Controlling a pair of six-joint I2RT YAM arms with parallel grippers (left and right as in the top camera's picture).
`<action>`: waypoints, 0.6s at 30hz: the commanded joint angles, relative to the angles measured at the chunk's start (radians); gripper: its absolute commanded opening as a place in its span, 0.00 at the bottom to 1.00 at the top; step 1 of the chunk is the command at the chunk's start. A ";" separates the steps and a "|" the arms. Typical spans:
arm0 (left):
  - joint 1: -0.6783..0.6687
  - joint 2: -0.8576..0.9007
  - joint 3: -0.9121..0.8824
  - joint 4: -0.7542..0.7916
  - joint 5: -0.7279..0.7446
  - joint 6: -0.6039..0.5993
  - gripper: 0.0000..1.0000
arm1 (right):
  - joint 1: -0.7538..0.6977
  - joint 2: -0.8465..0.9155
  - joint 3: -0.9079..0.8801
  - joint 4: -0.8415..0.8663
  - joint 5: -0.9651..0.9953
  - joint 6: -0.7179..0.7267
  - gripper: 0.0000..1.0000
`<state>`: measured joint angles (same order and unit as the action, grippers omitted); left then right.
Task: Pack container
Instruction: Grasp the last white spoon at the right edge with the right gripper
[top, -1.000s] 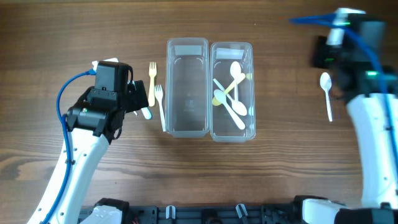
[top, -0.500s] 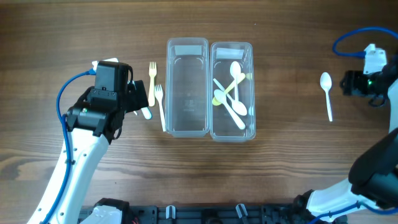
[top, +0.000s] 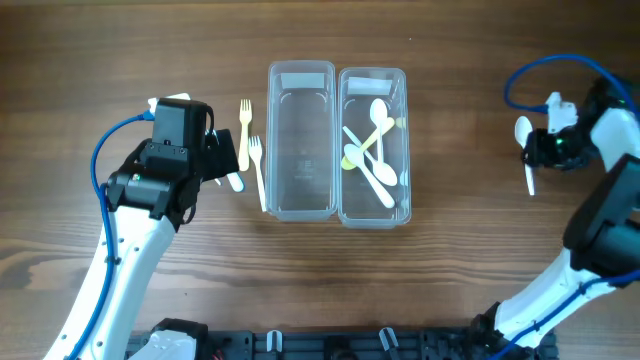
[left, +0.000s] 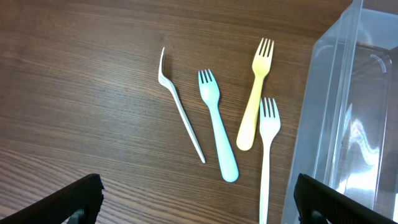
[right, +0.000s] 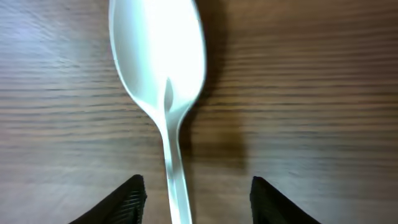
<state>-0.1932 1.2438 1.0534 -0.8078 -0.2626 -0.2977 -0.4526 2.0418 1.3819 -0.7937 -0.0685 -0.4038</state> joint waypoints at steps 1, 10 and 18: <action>0.008 0.002 0.013 0.003 0.012 0.002 1.00 | 0.062 0.021 -0.003 0.020 0.127 0.080 0.52; 0.008 0.002 0.013 0.003 0.012 0.002 1.00 | 0.105 0.034 -0.003 0.028 0.154 0.119 0.15; 0.008 0.002 0.013 0.003 0.012 0.002 1.00 | 0.107 0.030 -0.002 0.019 0.045 0.180 0.04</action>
<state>-0.1932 1.2434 1.0534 -0.8078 -0.2626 -0.2977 -0.3458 2.0518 1.3808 -0.7708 0.0395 -0.2874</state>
